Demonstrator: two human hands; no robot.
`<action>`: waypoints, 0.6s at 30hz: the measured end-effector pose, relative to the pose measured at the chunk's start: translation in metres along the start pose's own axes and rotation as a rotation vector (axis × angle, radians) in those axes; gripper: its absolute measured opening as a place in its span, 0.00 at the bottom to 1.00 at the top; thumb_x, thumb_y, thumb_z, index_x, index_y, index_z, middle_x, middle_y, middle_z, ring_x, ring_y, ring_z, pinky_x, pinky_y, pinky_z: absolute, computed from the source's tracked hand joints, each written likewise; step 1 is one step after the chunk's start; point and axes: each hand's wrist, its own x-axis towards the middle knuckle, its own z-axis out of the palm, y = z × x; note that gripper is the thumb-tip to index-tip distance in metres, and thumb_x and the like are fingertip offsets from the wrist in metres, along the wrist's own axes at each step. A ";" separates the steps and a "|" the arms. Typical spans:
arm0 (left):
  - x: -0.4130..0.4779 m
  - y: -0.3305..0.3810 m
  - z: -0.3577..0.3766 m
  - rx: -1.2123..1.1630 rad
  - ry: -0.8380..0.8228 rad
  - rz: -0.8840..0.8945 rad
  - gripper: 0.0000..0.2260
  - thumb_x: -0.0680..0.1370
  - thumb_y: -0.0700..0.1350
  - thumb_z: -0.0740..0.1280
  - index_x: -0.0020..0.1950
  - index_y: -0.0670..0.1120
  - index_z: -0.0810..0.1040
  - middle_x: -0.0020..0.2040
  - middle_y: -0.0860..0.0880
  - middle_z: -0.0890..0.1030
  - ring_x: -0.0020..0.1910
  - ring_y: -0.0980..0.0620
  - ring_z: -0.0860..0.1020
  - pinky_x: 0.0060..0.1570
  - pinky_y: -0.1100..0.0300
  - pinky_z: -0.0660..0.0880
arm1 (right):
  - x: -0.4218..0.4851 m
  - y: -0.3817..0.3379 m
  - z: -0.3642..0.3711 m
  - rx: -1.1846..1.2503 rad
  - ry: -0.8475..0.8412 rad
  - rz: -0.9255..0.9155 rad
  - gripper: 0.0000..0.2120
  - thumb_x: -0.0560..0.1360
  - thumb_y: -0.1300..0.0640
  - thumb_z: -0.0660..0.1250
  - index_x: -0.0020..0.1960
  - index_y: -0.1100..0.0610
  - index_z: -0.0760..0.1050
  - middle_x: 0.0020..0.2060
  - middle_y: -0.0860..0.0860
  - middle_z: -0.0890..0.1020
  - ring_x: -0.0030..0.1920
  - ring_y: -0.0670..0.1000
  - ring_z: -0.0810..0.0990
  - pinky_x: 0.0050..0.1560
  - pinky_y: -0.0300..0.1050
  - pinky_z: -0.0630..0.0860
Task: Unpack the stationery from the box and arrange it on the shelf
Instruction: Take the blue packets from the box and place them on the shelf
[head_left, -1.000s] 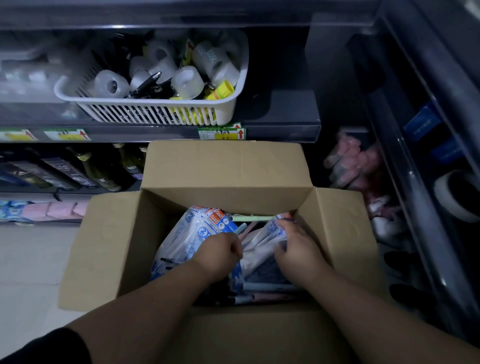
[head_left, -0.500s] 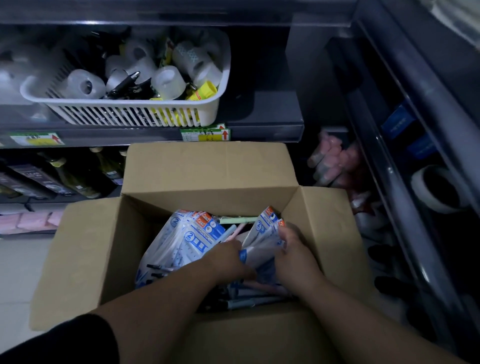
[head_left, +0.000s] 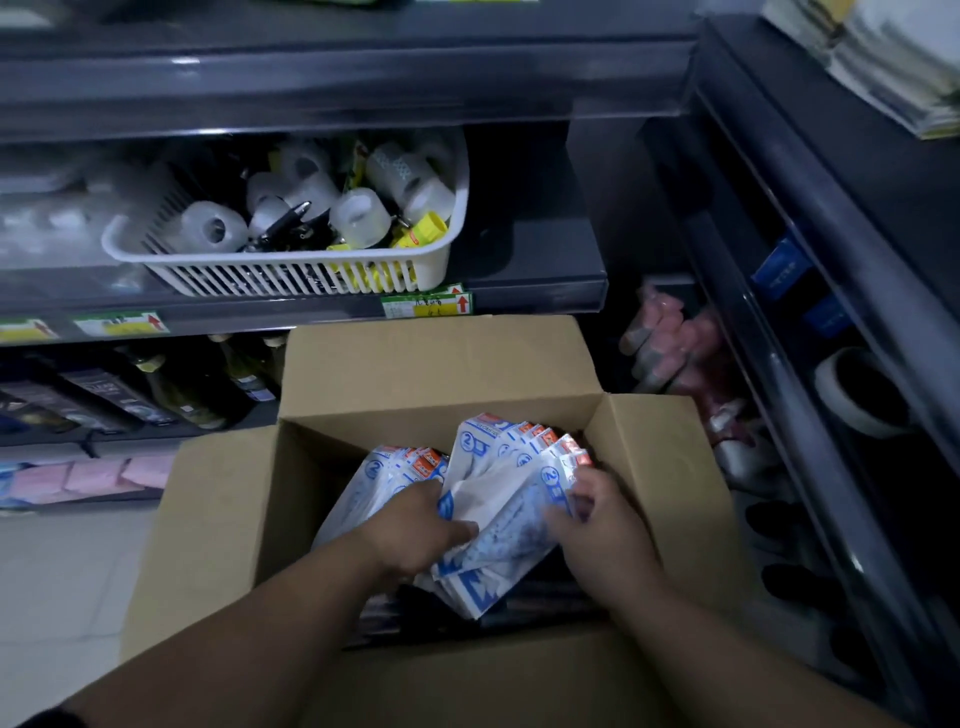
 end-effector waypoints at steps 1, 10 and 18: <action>-0.004 -0.002 -0.005 -0.043 -0.010 -0.007 0.09 0.75 0.47 0.70 0.53 0.48 0.76 0.48 0.51 0.81 0.41 0.58 0.78 0.34 0.71 0.70 | -0.003 -0.002 0.003 0.011 0.045 -0.013 0.25 0.71 0.55 0.73 0.65 0.56 0.70 0.56 0.52 0.79 0.56 0.51 0.78 0.59 0.43 0.72; -0.049 -0.009 -0.021 -0.596 -0.177 0.024 0.27 0.65 0.46 0.75 0.62 0.45 0.75 0.53 0.44 0.84 0.53 0.41 0.82 0.58 0.41 0.75 | -0.033 -0.043 0.015 0.756 -0.150 0.249 0.12 0.73 0.58 0.72 0.56 0.56 0.79 0.49 0.56 0.85 0.49 0.57 0.85 0.53 0.59 0.80; -0.096 0.056 -0.039 -0.683 -0.430 0.170 0.18 0.75 0.50 0.68 0.63 0.47 0.74 0.55 0.42 0.83 0.53 0.42 0.81 0.52 0.45 0.78 | -0.065 -0.070 -0.039 0.959 -0.262 0.187 0.17 0.75 0.60 0.67 0.63 0.59 0.76 0.55 0.59 0.83 0.56 0.62 0.82 0.59 0.62 0.76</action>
